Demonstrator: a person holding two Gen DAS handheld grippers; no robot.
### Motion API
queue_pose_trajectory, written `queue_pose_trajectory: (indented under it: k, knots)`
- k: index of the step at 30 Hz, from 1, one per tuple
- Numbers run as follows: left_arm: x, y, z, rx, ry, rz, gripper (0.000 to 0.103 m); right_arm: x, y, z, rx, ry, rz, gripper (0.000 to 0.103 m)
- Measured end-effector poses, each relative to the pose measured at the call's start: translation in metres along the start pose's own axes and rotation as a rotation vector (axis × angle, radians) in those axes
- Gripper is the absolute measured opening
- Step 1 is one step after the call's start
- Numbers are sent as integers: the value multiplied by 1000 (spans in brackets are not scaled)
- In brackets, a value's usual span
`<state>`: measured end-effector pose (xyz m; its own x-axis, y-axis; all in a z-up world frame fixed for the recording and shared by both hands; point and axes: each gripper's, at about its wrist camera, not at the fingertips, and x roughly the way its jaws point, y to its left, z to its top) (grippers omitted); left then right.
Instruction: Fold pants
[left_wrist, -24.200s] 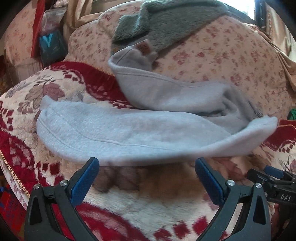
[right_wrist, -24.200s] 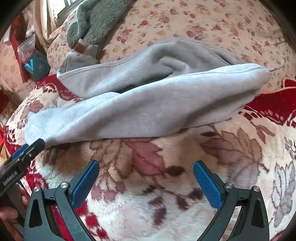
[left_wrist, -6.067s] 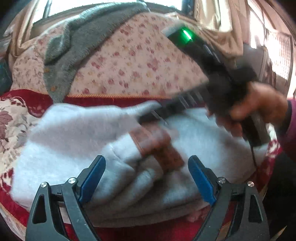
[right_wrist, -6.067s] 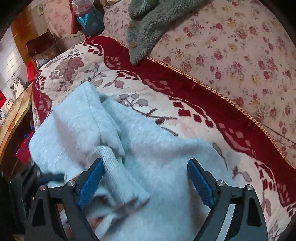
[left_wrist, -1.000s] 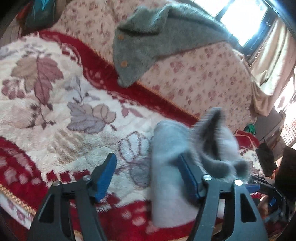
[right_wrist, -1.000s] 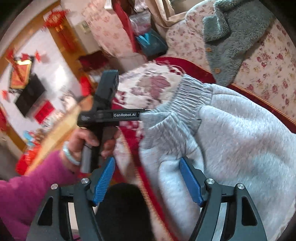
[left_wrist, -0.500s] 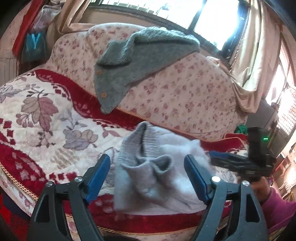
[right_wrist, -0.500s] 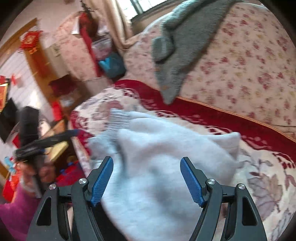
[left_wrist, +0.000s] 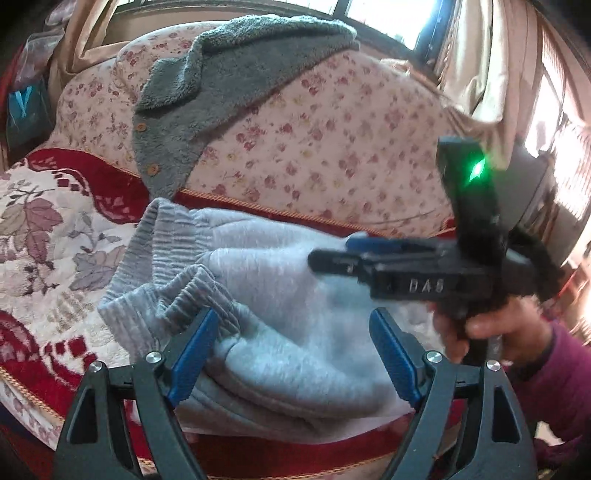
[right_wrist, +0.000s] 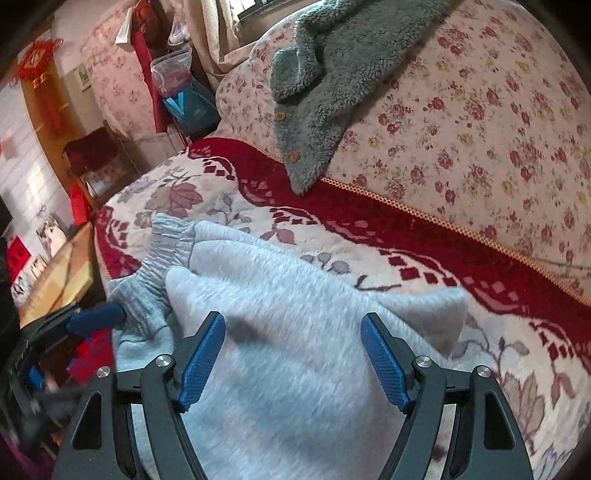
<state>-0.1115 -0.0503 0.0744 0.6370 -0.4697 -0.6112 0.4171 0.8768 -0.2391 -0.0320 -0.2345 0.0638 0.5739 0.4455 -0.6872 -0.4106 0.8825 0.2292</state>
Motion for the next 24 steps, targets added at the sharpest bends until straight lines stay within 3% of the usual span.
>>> queue_pose_trajectory:
  k: [9, 15, 24]
  knots:
    - [12, 29, -35, -61, 50, 63, 83, 42, 4, 5, -78, -8, -92, 91]
    - [16, 39, -53, -116, 46, 46, 83, 67, -19, 7, 10, 47, -35, 95]
    - [-7, 28, -47, -120, 28, 85, 83, 27, -20, -2, 27, 4, -37, 95]
